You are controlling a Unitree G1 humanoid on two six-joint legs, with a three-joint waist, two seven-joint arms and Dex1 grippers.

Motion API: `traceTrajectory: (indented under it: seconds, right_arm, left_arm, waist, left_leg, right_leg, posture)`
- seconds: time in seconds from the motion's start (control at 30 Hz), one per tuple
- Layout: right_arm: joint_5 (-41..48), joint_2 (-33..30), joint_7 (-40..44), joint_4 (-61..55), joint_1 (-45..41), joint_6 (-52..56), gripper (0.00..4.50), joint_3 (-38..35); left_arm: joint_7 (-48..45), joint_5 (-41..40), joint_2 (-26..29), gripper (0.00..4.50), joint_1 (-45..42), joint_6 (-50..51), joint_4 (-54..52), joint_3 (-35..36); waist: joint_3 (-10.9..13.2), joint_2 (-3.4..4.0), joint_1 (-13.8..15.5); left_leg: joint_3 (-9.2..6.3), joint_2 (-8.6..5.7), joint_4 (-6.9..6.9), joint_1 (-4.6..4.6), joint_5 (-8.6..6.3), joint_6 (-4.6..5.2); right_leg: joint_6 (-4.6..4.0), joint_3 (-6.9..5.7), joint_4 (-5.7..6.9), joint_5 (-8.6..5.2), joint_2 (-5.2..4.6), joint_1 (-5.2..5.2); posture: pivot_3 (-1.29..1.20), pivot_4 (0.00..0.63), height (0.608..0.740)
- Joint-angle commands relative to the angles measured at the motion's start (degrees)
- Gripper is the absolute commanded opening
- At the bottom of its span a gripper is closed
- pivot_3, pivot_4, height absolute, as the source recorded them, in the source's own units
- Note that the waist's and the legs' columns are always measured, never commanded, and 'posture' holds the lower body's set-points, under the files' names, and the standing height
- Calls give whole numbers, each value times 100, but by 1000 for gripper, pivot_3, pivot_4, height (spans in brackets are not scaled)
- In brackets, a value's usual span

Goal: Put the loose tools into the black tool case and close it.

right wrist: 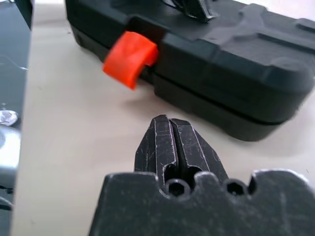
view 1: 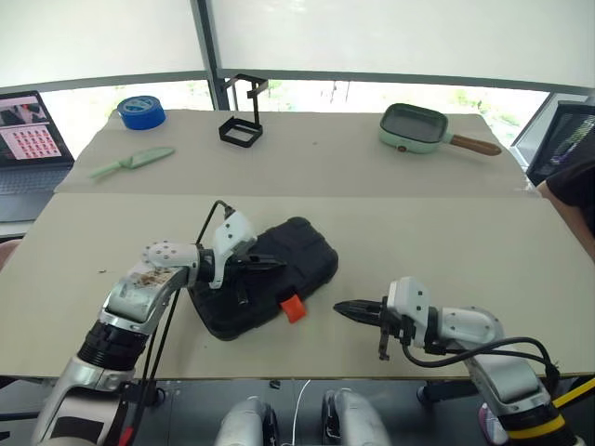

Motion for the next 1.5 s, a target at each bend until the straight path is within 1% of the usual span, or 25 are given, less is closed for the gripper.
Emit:
traceTrajectory:
  seconds: [0.03, 0.1, 0.13, 0.17, 0.3, 0.4, 0.53, 0.7, 0.83, 0.93, 1.03, 1.13, 1.2, 1.27, 1.37, 1.5]
  right_arm:
    - [-72, 210, -131, -302, -21, 50, 26, 242]
    - [-174, 327, -198, -268, -45, 67, 26, 382]
    - [-214, 365, -226, -245, -55, 63, 26, 431]
    - [-246, 395, -249, -239, -59, 64, 26, 465]
    - [-454, 627, -376, -42, -103, 87, 26, 734]
    - [-556, 813, -506, 60, -161, 73, 26, 846]
    - [-770, 1071, -615, 375, -428, 13, 26, 1035]
    - [-701, 1254, -640, 523, -645, 133, 26, 995]
    - [-777, 1200, -579, 549, -741, 259, 26, 1030]
    - [-678, 922, -420, 254, -609, 548, 26, 947]
    - [-391, 577, -199, -246, -375, 730, 26, 761]
    - [-143, 590, -262, -585, -299, 807, 26, 636]
    - [-138, 633, -329, -685, -323, 864, 26, 666]
    - [-214, 732, -398, -621, -400, 818, 26, 740]
    - [-455, 904, -457, -216, -605, 650, 26, 937]
    - [-791, 1028, -504, 401, -960, 709, 26, 1178]
  left_arm:
    - [253, 220, -84, 38, 404, 516, 218, -305]
    - [295, 173, -100, 38, 430, 506, 178, -207]
    - [297, 184, -91, 38, 435, 453, 177, -180]
    - [299, 187, -82, 38, 443, 422, 169, -157]
    - [137, 70, -51, 38, 503, 160, 186, 51]
    - [69, 75, -33, 38, 535, 35, 197, 113]
    - [-12, 90, 34, 38, 569, 121, 194, 105]
    - [-71, 110, 88, 38, 639, 136, 168, 97]
    - [-82, 115, 80, 38, 643, 147, 177, 96]
    - [-73, 124, 56, 38, 650, 136, 200, 95]
    - [-79, 126, 49, 38, 680, 118, 208, 94]
    - [-116, 130, 93, 38, 750, 117, 194, 115]
    - [-152, 121, 146, 38, 793, 127, 171, 148]
    - [-174, 112, 201, 38, 824, 164, 138, 175]
    - [-226, 114, 301, 38, 871, 219, 74, 178]
    - [-298, 3, 404, 38, 893, 371, -8, 240]
  waist:
    - [-28, 8, -4]
    - [-31, 11, 7]
    - [-36, 13, 18]
    - [-41, 13, 18]
    - [-44, 16, 4]
    - [-44, 16, -1]
    - [-44, 16, -21]
    - [-44, 16, -41]
    - [-44, 16, -51]
    - [-44, 17, -44]
    - [-44, 18, -20]
    - [-44, 18, -25]
    - [-45, 20, -25]
    - [-45, 21, -24]
    - [-45, 20, -47]
    - [-46, 21, -39]
  left_leg:
    - [0, 0, -2, 9, -2, 1]
    - [-2, 1, -10, 49, -14, 19]
    - [-5, 1, -15, 58, -34, 46]
    - [-7, 2, -19, 64, -54, 20]
    - [-11, 3, -22, 63, -52, 10]
    - [-13, 5, -26, 62, -24, -31]
    - [-17, 9, -31, 62, -24, -32]
    - [-19, 10, -35, 62, -24, -29]
    - [-21, 13, -36, 62, -26, -27]
    - [-23, 13, -37, 62, -30, -22]
    - [-25, 13, -39, 60, -30, -22]
    - [-27, 15, -40, 61, -45, 1]
    - [-29, 18, -41, 62, -45, -1]
    - [-31, 20, -42, 63, -51, -12]
    - [-31, 21, -43, 63, -51, -12]
    - [-31, 21, -43, 61, -52, -13]
  right_leg:
    - [0, 3, -2, 0, -1, 7]
    - [2, 3, -12, -3, -10, 53]
    - [2, 2, -15, -5, -14, 64]
    - [-30, 2, -20, -25, -19, 67]
    - [-33, 3, -18, -26, -26, 67]
    - [-32, 3, -15, -26, -23, 66]
    - [-35, 3, -15, -28, -9, 65]
    - [-34, 2, -15, -28, -6, 63]
    - [-35, 2, -14, -28, -6, 64]
    - [-37, 0, -15, -29, -8, 63]
    - [-36, -1, -17, -31, -14, 63]
    - [-34, 0, -19, -33, -31, 64]
    - [-34, -3, -18, -33, -34, 64]
    - [-33, -4, -18, -33, -32, 65]
    - [-35, -4, -18, -35, -30, 64]
    - [-42, -7, -18, -39, -28, 62]
  posture:
    - [0, 150, 740]
    - [0, 150, 740]
    - [0, 150, 740]
    - [0, 150, 740]
    - [0, 150, 740]
    - [0, 150, 740]
    - [0, 150, 740]
    - [0, 150, 740]
    - [0, 150, 740]
    - [0, 150, 740]
    - [0, 150, 740]
    - [0, 150, 740]
    - [0, 150, 740]
    - [0, 150, 740]
    - [0, 150, 740]
    - [0, 150, 740]
